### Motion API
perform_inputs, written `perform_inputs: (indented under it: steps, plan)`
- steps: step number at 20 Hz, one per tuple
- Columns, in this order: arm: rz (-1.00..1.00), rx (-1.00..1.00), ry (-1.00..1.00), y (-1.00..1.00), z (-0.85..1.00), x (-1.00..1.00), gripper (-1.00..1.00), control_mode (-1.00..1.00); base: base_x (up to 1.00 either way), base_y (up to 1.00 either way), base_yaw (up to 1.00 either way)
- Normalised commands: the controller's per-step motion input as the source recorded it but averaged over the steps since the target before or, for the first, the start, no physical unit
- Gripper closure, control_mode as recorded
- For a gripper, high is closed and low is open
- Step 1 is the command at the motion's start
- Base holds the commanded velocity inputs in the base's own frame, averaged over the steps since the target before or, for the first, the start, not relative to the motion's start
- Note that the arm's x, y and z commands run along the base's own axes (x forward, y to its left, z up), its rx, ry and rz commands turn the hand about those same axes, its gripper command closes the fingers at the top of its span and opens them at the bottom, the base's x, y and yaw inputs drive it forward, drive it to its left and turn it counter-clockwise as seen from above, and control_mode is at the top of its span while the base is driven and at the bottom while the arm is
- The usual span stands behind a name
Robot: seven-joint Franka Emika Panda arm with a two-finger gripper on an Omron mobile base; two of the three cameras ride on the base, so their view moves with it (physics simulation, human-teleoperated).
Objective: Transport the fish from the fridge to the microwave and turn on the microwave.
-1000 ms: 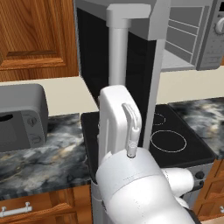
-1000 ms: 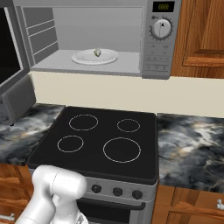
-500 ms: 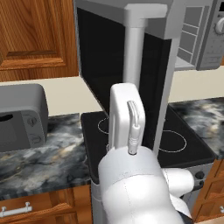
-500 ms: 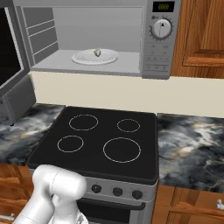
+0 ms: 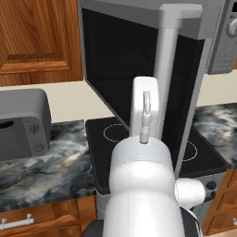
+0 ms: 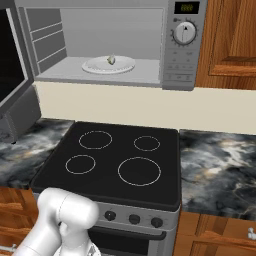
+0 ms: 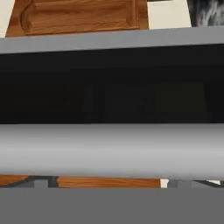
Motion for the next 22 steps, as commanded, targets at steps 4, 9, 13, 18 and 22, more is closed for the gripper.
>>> perform_inputs:
  steps: [4,9,13,18,22]
  plan:
    - [-0.17,0.0,0.0,-0.41,0.0,0.25,-1.0,-1.0,0.0,0.0,0.0]
    - [-0.2,0.0,0.0,-0.47,0.0,0.28,-1.0,-1.0,0.0,0.0,0.0]
    - [-0.22,0.0,0.01,-0.49,0.0,0.32,-1.0,-1.0,0.0,0.0,0.0]
    - [-0.21,0.0,0.0,-0.51,0.0,0.31,-1.0,-1.0,0.0,0.0,0.0]
    - [-0.18,0.0,0.0,-0.52,0.0,0.32,-1.0,-1.0,0.0,0.0,0.0]
